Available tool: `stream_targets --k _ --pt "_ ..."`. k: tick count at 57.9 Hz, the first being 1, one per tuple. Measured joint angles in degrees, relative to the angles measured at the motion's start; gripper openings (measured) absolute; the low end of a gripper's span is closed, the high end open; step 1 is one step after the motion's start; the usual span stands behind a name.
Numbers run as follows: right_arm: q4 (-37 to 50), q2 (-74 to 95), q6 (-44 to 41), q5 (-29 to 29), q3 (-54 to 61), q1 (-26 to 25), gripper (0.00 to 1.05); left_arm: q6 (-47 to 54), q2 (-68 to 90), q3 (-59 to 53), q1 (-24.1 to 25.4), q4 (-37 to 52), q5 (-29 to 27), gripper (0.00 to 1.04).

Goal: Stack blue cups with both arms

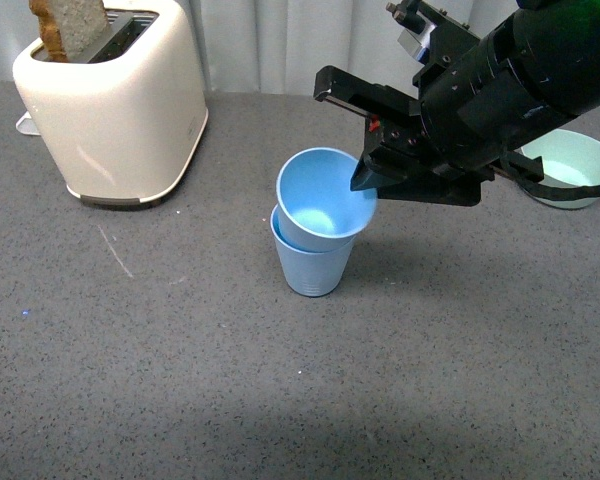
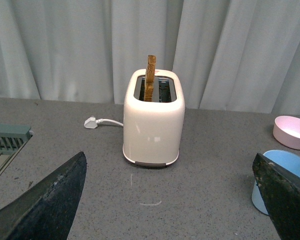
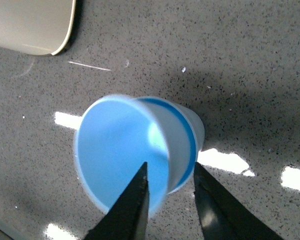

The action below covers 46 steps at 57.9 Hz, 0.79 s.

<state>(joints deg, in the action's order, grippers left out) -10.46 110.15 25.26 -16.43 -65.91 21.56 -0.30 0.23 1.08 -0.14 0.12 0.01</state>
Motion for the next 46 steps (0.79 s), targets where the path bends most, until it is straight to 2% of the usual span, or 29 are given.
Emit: stream_targets --k 7,14,15,16,17,18,19,20,24,28,31,34,40,41,46 --pt "4.9 -1.55 -3.5 4.92 1.97 -0.04 0.6 0.0 0.0 0.0 0.0 0.0 0.0 0.98" --pt "5.49 -2.69 -4.81 5.22 2.23 -0.15 0.86 0.0 0.0 0.0 0.0 0.0 0.0 0.98" --pt "5.77 -2.69 -4.9 5.77 2.36 -0.13 0.88 0.0 0.0 0.0 0.0 0.0 0.0 0.98" --pt "9.44 -2.6 -5.92 8.66 3.56 0.15 0.87 0.0 0.0 0.0 0.0 0.0 0.0 0.98" --pt "12.48 -2.54 -6.71 9.73 4.61 0.31 0.86 0.02 0.0 0.0 0.0 0.0 0.0 0.98" --pt "19.04 -2.56 -9.18 15.61 7.13 0.42 0.83 0.02 0.0 0.0 0.0 0.0 -0.02 0.98" --pt "22.4 -2.56 -10.27 18.03 8.39 0.44 0.81 0.0 0.0 0.0 0.0 0.0 -0.04 0.98" --pt "29.03 -2.56 -12.52 22.77 10.97 0.55 0.78 0.02 0.0 0.0 0.0 0.0 -0.02 0.98" --pt "48.33 -3.17 -18.14 32.02 19.91 0.02 0.67 0.02 -0.02 0.0 0.0 0.0 0.02 0.98" --pt "67.63 -6.56 -21.92 34.38 29.59 -2.14 0.53 0.02 0.0 0.0 0.0 -0.02 -0.2 0.98" --pt "75.23 -11.06 -23.21 33.51 34.05 -3.98 0.42 0.02 0.0 0.0 0.0 -0.04 -0.15 0.98" --pt "77.96 -16.28 -24.09 32.28 38.21 -5.88 0.3 0.02 0.0 0.0 0.0 -0.04 -0.11 0.98" --pt "77.94 -21.77 -24.92 29.11 46.01 -8.68 0.03 0.02 0.0 0.0 0.0 -0.04 -0.02 0.98" --pt "77.81 -22.53 -25.05 28.68 46.86 -9.03 0.0 0.02 0.0 0.0 0.0 -0.04 -0.02 0.98" --pt "76.74 -28.46 -25.18 26.53 51.34 -10.93 0.01 0.02 -0.02 0.0 0.0 -0.04 -0.07 0.98"
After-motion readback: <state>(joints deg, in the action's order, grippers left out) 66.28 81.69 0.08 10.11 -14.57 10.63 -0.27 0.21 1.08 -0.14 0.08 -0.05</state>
